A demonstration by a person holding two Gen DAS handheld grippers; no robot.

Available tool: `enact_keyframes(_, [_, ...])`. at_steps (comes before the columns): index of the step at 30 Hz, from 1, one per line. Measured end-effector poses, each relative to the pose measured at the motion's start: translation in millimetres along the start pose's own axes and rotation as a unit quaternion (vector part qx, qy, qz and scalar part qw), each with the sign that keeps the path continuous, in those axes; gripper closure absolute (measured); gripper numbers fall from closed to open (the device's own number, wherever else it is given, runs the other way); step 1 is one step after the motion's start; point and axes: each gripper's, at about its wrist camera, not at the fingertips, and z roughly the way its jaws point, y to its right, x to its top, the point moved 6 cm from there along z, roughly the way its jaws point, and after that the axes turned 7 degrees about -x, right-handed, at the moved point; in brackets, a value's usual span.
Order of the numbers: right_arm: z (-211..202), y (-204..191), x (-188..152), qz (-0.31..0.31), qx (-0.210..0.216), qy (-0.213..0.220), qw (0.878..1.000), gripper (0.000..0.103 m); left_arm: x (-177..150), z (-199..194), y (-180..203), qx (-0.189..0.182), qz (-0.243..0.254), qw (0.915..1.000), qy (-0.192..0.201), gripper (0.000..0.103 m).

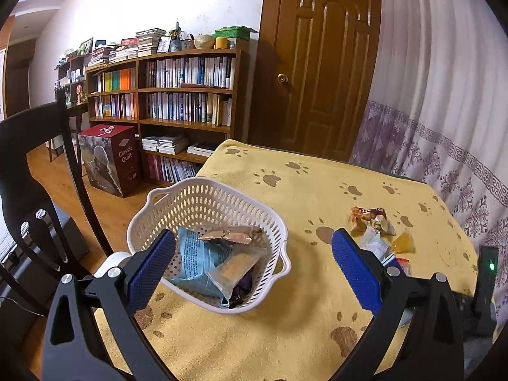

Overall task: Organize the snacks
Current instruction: 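Reach the right tool to the blue box and grasp it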

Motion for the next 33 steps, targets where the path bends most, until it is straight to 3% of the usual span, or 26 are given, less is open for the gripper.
enact_keyframes(3, [-5,-9,-9,-0.019,-0.008,0.004,1.000,0.034,0,1,2,-0.001,0.001,1.0000,0.000,0.003])
enact_keyframes(8, [-2,-22,-4,-0.054,-0.062,0.023,0.996,0.034,-2,-3,7,-0.003,0.010,0.9999,0.003,0.003])
enact_keyframes(16, [24,-40,-2,-0.135,-0.144,0.034,0.980,0.035,-3,-4,7,-0.002,0.010,0.9999,0.003,0.003])
enact_keyframes(21, [15,-37,-7,-0.126,-0.136,0.032,0.982,0.047,-5,1,8,0.002,0.010,0.9999,-0.007,0.003])
enact_keyframes(26, [-6,-23,-14,-0.091,-0.115,0.043,0.988,0.074,-10,8,16,0.005,0.025,0.9995,-0.017,0.003])
enact_keyframes(29, [-17,-12,-21,-0.076,-0.105,0.044,0.991,0.079,-15,13,22,0.007,0.037,0.9990,-0.023,0.003])
enact_keyframes(33, [-21,0,-27,-0.060,-0.090,0.040,0.993,0.079,-20,20,27,0.012,0.047,0.9983,-0.032,0.003])
